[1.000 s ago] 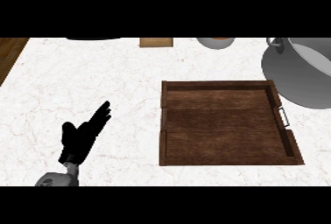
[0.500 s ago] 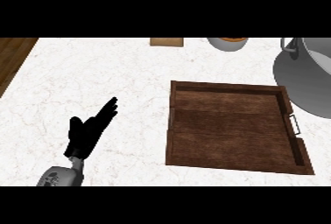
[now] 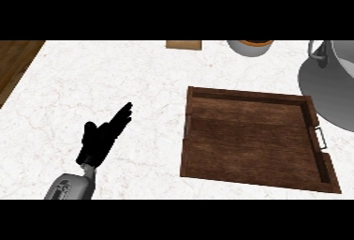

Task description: Pick the bell pepper from the tray and place it in the pot

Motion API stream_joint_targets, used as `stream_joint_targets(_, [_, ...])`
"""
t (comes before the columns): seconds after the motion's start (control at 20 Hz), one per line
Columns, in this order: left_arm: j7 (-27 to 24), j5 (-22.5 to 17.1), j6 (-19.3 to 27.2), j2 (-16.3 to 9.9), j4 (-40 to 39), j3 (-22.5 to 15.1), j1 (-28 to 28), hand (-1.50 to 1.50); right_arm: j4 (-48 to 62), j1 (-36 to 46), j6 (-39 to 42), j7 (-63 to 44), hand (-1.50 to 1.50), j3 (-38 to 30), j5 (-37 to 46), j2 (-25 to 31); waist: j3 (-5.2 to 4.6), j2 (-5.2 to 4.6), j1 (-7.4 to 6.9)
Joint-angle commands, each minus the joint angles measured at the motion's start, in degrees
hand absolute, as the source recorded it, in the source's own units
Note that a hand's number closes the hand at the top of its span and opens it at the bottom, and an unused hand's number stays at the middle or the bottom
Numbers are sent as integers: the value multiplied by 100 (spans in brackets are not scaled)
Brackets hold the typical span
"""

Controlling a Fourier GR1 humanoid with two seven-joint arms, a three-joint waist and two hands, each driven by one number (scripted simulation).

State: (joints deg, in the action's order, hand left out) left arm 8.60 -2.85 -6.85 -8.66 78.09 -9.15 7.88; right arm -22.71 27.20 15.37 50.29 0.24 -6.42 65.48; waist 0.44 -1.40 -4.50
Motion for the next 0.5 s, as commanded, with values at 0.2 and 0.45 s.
stream_joint_targets(0.2, [151,-46,-113,-71,32,59,121,0,258,1367,-318,-499,150,733,1108,-322,-17,-3,-134])
stream_joint_targets(0.45, [-82,116,69,179,-144,-56,94,0,598,1657,-884,-343,150,1123,1749,-808,-13,-26,-42])
